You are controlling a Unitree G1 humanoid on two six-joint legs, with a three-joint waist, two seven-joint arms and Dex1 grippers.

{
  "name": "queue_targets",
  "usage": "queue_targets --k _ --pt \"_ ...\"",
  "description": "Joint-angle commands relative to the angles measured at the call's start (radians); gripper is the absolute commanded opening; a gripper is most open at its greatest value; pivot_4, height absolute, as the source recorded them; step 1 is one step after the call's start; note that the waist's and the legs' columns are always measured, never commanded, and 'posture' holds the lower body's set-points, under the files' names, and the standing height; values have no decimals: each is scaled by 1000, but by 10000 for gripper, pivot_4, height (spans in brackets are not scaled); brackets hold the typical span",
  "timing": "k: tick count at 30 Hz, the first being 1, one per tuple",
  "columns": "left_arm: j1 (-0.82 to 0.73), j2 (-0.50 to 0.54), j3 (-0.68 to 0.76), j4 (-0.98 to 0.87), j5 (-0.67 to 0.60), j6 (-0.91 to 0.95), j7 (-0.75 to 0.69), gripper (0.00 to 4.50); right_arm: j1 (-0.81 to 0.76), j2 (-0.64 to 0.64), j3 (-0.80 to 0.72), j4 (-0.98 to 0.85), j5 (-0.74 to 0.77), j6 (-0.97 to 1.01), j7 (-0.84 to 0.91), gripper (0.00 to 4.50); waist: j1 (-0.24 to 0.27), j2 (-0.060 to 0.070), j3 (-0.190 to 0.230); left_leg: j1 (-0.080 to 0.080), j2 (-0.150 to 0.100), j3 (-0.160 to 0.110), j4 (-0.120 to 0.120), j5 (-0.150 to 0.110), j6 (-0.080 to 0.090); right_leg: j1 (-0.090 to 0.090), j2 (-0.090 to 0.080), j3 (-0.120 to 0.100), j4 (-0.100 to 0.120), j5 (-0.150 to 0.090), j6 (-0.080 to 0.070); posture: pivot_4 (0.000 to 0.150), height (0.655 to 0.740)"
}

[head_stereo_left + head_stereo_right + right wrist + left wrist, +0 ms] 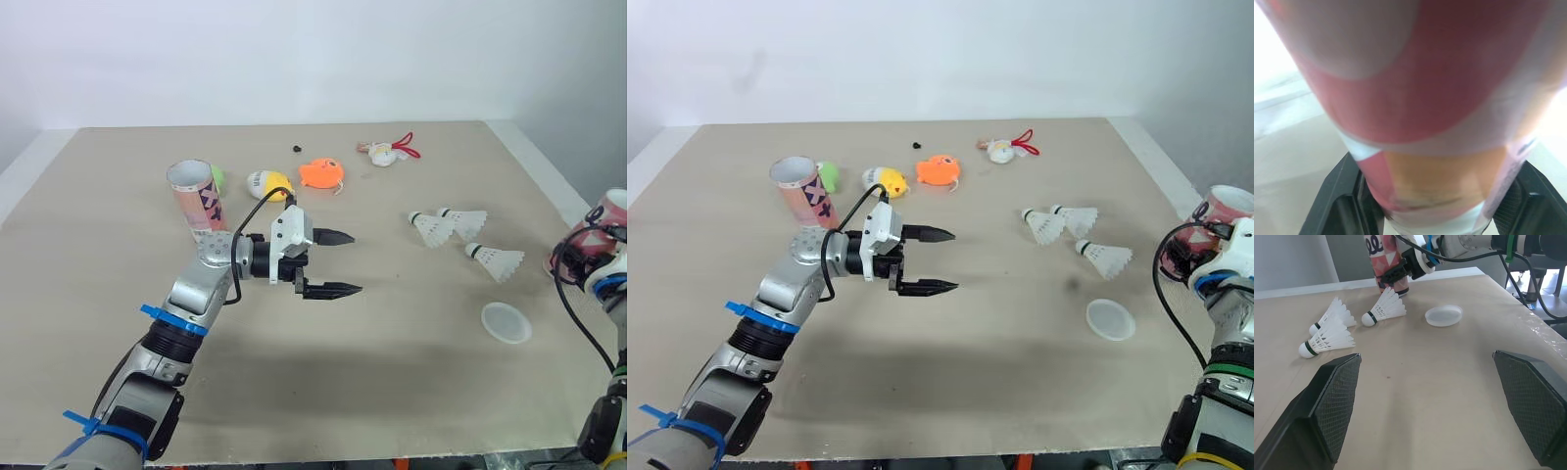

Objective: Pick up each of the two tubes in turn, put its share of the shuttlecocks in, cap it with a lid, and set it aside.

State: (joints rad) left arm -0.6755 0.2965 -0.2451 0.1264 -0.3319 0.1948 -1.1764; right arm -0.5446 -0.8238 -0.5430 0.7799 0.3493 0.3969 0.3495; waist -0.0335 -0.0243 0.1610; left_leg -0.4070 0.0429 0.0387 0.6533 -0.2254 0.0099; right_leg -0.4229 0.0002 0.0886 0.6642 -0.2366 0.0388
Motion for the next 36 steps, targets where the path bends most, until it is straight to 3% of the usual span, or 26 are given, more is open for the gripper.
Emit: queue_targets --k 1,5,6,7,8,9,22,36 --pt "-14 -9 15 -35 -4 -11 19 45000 20 -12 -16 26 0 -36 0 25145 -1 0 0 0 0 0 0 0 0 0 0 0 0 0 0 1500 7400" --pt "-33 -42 42 -25 -20 -21 58 45000 45 5 -23 23 13 -48 10 25145 0 0 0 0 -1 0 1 0 0 1 0 1 0 0 2 1500 7400" --pt "-36 -51 50 -22 -22 -29 67 45000 51 8 -23 19 16 -49 11 34431 0 0 0 0 -1 0 1 0 0 1 0 2 0 0 2 1500 7400" --pt "-39 -64 60 -21 -29 -30 79 45000 57 10 -23 15 20 -50 16 37363 0 0 0 0 -2 0 1 0 0 2 0 2 -1 0 2 1500 7400" --pt "-40 -72 67 -21 -34 -29 86 45000 61 12 -24 12 23 -51 20 43383 0 0 0 0 -2 -1 1 0 0 2 0 2 -1 0 3 1500 7400" --pt "-42 -79 72 -22 -37 -27 92 45000 66 13 -26 7 29 -49 26 44600 -2 0 0 0 -2 0 1 0 0 2 0 3 -1 0 3 1500 7400" --pt "-46 -125 91 -39 -94 -2 103 45000 109 9 -62 -68 101 33 70 44600 -14 0 0 1 -8 3 1 0 0 2 -3 13 -1 2 10 1500 7400" --pt "-43 -122 82 -17 -91 -22 89 45000 333 -16 -116 -432 253 335 221 44600 -14 0 0 0 -12 2 1 0 0 2 -5 15 -1 1 13 1500 7400"
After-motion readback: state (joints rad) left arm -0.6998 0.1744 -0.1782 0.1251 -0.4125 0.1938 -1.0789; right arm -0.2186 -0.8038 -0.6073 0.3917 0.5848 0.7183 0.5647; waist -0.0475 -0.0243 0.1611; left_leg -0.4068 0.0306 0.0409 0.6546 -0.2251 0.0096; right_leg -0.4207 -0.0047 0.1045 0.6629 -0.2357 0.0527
